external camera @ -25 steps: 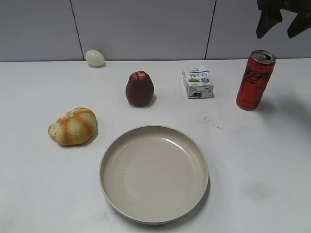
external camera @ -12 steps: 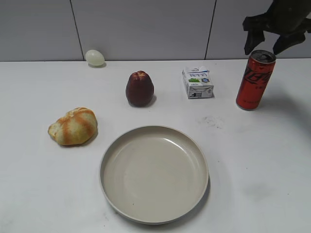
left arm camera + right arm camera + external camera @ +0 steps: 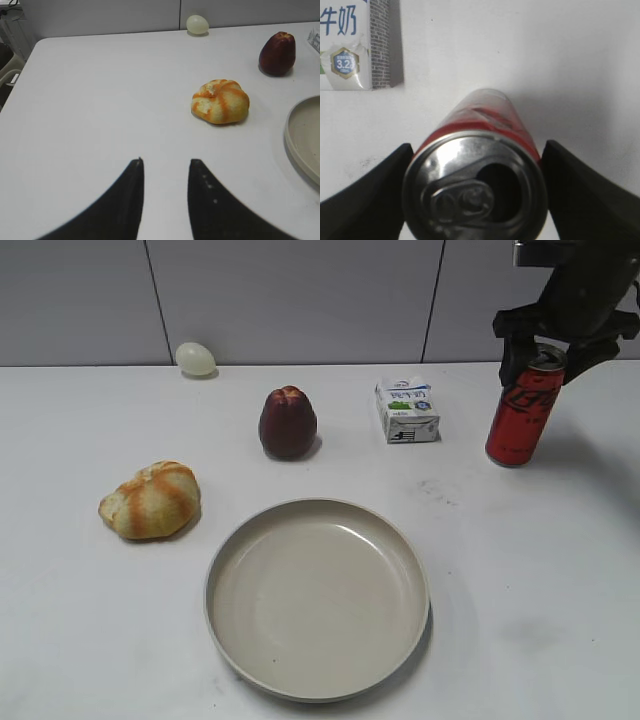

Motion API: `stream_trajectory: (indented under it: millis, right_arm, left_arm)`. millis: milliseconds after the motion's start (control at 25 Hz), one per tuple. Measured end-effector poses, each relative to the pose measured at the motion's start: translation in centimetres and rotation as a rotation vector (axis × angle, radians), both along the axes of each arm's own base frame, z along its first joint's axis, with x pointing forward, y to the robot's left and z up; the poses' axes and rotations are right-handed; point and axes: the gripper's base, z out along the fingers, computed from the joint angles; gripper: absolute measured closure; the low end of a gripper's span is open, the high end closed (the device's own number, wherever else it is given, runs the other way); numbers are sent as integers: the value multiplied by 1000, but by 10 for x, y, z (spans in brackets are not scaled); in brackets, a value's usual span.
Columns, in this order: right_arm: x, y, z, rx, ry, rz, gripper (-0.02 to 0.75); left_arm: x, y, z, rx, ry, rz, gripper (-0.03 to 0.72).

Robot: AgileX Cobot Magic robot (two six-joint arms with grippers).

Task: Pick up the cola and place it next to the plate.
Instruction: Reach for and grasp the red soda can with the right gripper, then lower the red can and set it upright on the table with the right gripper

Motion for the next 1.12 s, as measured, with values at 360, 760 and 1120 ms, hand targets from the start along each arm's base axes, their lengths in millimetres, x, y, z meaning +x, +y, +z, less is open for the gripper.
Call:
stream_trajectory:
  millis: [360,760,1120]
  right_arm:
    - [-5,0,1,-5,55,4,210]
    - [-14,1,63,28,-32,7,210]
    - [-90,10,119,107,-77,35,210]
  left_arm:
    - [0,0,0,0,0,0,451]
    - [0,0,0,0,0,0,451]
    - [0,0,0,0,0,0,453]
